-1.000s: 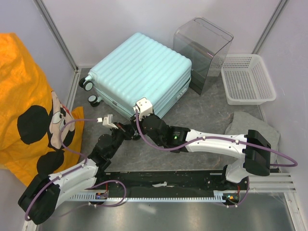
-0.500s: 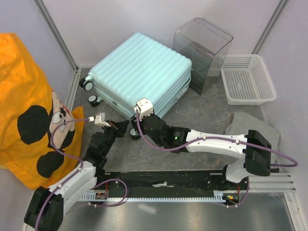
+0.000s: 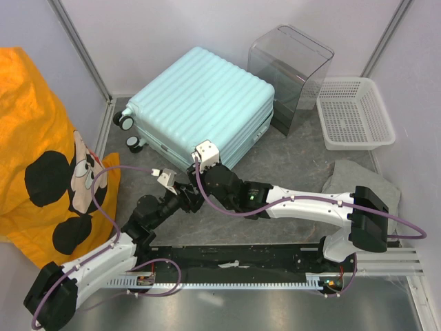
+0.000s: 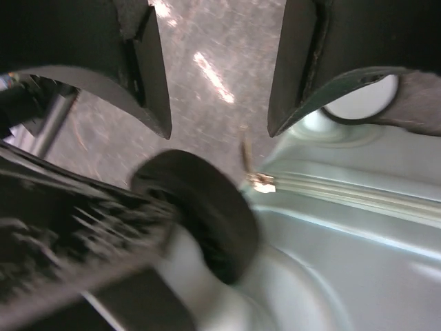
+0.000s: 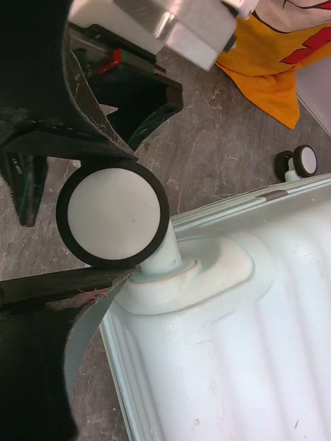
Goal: Open, take out, and arrange the luggage
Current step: Unzip the luggage at the center of the board.
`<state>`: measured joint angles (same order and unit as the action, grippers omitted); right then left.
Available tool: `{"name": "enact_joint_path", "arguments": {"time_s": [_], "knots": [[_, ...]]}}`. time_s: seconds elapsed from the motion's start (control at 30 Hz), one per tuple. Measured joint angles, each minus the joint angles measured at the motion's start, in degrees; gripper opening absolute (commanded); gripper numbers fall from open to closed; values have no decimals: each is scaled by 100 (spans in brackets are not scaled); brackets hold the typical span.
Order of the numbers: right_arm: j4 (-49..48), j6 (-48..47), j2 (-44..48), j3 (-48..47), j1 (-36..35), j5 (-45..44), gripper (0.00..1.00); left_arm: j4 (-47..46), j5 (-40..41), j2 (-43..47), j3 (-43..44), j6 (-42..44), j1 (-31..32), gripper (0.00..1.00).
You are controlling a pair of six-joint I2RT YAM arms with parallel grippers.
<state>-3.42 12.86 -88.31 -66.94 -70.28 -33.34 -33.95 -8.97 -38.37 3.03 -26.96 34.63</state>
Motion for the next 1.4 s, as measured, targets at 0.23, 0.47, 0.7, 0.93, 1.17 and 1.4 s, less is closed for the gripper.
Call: {"name": "enact_joint_path", "arguments": {"time_s": [0.23, 0.47, 0.7, 0.93, 1.17, 1.4], "knots": [[-2, 2, 0, 0, 2, 2, 0, -42, 461, -1038, 22, -74, 337, 69], [-2, 44, 24, 17, 2, 4, 0, -457, 699, -1832, 122, -310, 501, 69], [-20, 66, 109, 116, 7, -37, 0, -1187, 730, -2343, 317, -601, 514, 70], [50, 59, 166, 164, 13, -116, 0, -1941, 621, -2920, 317, -946, 553, 63], [22, 61, 186, 166, 17, -111, 0, -2170, 459, -2962, 317, -1213, 564, 60], [9, 61, 192, 168, 22, -109, 0, -2352, 413, -3034, 317, -1353, 564, 50]]}}
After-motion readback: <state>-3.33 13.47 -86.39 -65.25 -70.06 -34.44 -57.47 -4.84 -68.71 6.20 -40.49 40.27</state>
